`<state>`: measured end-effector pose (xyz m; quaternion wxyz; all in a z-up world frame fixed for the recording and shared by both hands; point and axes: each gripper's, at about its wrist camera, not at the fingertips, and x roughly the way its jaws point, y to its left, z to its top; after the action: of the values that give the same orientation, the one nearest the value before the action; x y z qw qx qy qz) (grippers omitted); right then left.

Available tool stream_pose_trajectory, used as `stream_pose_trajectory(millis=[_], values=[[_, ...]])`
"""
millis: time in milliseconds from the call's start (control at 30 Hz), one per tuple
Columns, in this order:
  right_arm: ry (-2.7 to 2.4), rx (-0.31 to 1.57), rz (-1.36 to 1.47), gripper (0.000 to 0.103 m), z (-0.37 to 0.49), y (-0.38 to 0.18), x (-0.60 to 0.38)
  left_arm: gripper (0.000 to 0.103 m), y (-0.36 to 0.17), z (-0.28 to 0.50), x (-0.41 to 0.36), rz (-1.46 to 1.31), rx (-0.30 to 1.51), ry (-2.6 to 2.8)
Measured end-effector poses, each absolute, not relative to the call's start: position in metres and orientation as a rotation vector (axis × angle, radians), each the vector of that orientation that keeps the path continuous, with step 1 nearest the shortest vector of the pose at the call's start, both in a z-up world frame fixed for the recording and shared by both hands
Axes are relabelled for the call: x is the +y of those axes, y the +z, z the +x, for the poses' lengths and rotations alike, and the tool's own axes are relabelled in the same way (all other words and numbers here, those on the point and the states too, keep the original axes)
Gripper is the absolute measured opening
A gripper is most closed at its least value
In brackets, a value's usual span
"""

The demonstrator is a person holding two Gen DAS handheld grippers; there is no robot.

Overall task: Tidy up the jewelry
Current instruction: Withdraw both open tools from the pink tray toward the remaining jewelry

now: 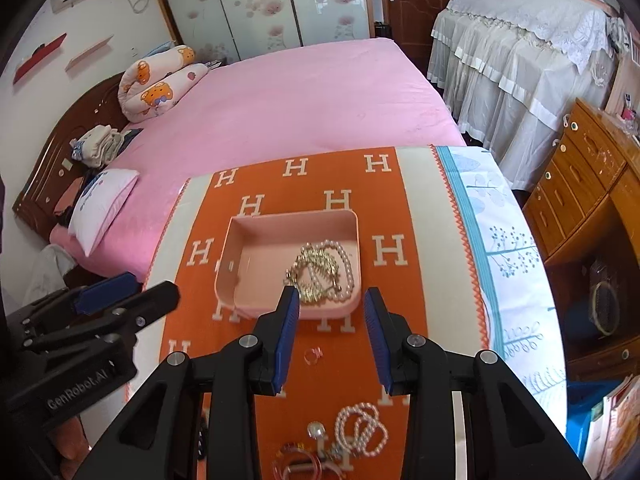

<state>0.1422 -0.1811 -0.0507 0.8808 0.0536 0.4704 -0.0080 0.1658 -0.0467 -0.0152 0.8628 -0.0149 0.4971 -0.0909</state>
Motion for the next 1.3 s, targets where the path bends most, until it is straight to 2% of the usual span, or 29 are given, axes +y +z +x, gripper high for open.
stream_pose_trajectory(millis=[233,600,867,1300], values=[[0.012,0.988,0.088,0.035,0.101,-0.046,-0.183,0.052,-0.011,0.115,-0.035,-0.029,1.052,-0.129],[0.011,1.026,0.074,0.035,0.049,-0.060,-0.199,0.052,-0.037,0.053,-0.010,-0.007,1.103,-0.061],[0.010,1.071,0.089,0.035,0.017,-0.079,-0.212,0.052,-0.068,0.016,0.020,-0.044,1.159,-0.031],[0.173,1.185,0.147,0.035,-0.009,-0.136,-0.183,0.052,-0.146,-0.016,0.069,-0.135,1.288,0.073]])
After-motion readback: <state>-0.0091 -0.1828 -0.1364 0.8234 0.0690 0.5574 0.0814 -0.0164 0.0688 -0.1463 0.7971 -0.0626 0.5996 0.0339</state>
